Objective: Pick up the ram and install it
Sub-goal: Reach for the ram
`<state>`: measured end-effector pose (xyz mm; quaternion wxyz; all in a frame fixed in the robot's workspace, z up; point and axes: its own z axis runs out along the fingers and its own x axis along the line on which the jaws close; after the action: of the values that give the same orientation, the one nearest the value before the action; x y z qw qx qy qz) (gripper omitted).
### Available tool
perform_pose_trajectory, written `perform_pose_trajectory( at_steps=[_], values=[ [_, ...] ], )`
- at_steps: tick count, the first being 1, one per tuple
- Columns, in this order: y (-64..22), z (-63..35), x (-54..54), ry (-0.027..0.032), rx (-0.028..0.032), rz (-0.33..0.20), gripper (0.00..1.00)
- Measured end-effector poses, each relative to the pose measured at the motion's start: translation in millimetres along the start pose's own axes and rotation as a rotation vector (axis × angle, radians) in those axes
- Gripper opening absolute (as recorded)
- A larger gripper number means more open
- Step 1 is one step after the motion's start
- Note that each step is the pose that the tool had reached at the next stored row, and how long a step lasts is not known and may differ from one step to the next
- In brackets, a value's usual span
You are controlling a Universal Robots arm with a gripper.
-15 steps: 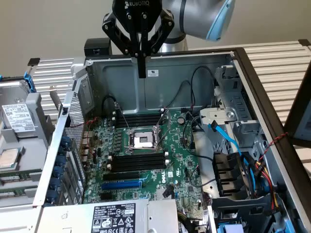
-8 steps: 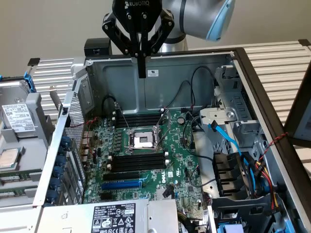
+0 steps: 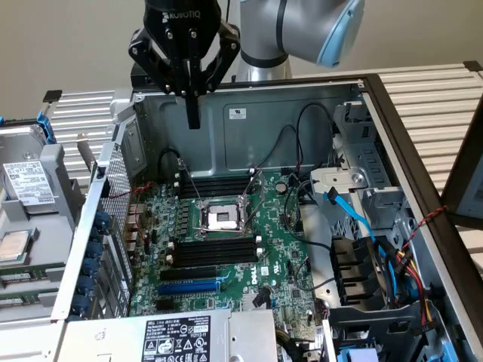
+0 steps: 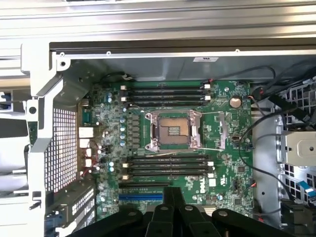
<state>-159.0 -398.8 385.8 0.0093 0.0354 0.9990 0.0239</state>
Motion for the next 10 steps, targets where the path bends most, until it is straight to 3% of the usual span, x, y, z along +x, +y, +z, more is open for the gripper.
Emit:
perform_pose_trajectory(
  at_steps=[10],
  values=[
    [-3.6,6.5,45.5,0.0029,0.0004,0.000,0.10]
  ],
)
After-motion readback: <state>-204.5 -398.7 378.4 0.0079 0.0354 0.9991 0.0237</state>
